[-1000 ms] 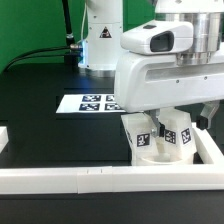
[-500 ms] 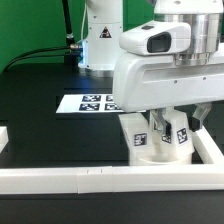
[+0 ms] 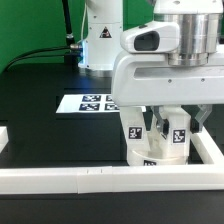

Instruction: Assemble stool

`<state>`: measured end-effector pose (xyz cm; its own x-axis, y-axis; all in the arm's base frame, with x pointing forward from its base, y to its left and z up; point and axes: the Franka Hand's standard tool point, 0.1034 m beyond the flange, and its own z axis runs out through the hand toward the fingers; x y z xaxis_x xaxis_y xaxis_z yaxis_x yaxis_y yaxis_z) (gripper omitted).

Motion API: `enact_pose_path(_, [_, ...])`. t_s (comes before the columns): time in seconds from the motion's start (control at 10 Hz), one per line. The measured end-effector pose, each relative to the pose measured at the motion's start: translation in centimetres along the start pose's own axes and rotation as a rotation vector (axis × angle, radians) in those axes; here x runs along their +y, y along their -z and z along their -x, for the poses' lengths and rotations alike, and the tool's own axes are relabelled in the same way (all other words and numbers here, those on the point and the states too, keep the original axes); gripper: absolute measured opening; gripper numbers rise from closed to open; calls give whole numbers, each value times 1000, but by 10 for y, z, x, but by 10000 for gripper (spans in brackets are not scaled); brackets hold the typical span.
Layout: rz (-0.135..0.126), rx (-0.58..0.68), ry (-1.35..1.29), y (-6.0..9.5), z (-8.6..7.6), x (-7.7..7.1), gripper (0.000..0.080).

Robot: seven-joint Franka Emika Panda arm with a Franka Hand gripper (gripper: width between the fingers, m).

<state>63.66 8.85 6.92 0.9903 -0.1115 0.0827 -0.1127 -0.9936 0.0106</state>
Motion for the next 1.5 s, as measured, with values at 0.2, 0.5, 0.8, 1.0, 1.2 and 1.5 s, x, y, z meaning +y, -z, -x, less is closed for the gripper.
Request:
enact_pose_path(0.2, [3, -1, -294, 0, -1, 4, 340])
enact_pose_path(0.5, [-39, 9, -732, -2, -2, 1, 340])
enact_pose_path(0.8, [-58, 10, -984, -2, 1, -12, 340])
enact_pose_path(1.0, [-60, 6, -1085, -2, 1, -13, 340])
enact_pose_path(1.2, [-81, -7, -1304, -1, -1, -8, 340])
enact_pose_path(1.5, [-104, -36, -1668, 1, -4, -3, 340])
